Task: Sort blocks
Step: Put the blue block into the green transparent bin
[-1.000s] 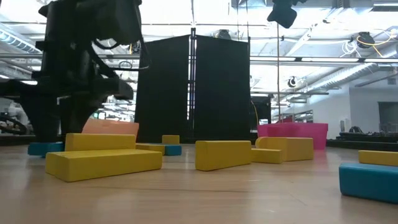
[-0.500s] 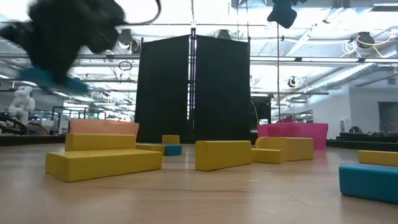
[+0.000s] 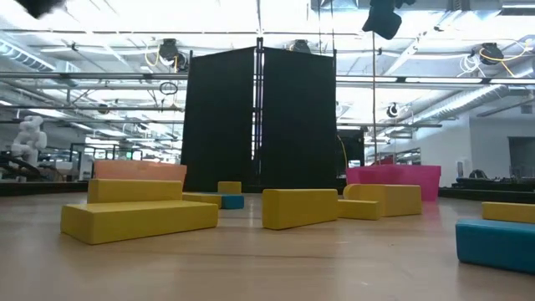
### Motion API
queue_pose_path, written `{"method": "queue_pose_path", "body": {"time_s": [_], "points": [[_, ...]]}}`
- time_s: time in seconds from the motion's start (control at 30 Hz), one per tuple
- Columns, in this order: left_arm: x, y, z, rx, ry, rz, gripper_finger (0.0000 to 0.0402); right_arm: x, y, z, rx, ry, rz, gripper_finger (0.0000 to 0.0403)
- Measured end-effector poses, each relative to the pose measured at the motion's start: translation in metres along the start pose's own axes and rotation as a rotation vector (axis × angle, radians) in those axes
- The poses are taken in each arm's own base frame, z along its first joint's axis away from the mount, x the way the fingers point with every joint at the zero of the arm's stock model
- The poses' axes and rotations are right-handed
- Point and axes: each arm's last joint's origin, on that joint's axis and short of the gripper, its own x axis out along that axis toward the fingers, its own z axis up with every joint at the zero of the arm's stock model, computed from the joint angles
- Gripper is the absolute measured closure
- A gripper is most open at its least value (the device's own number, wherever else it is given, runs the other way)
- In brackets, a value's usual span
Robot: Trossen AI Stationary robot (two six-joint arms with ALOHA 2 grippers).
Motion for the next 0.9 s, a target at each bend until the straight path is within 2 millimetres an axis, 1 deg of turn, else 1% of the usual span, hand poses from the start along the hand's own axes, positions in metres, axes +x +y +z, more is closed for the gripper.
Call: {"method": "queue_pose_path", "body": {"time_s": [0.17,0.27,0.33,0.43,0.57,0.7,0.9], "points": [[0.008,-0.002,-0.031,-0.028,0.019,0.023,0.0293,0.0,0.0,0.0,0.0,0.001,0.0,0.0167],[0.012,-0.005,-0.049,-0.054,0.023,0.007,0.0293,0.0,0.0,0.0,0.0,0.0,0.0,0.0167],[0.016,-0.006,-0.059,-0.069,-0.009,-0.01,0.0293,0.0,0.0,0.0,-0.003,-0.002,0.0,0.0167],[0.027,-0.004,-0.07,-0.088,-0.054,-0.011,0.0293,0.0,0.0,0.001,-0.013,-0.014,-0.001,0.0167],[0.048,0.002,-0.073,-0.147,-0.081,0.014,0.0293,0.0,0.0,0.004,-0.024,-0.04,-0.003,0.0167],[0.07,0.001,-0.07,-0.141,-0.067,-0.037,0.0293,0.0,0.0,0.005,-0.029,-0.052,-0.003,0.0167],[0.091,0.011,-0.062,-0.152,-0.067,0.01,0.0293,0.0,0.0,0.006,-0.03,-0.056,-0.004,0.0167]]}}
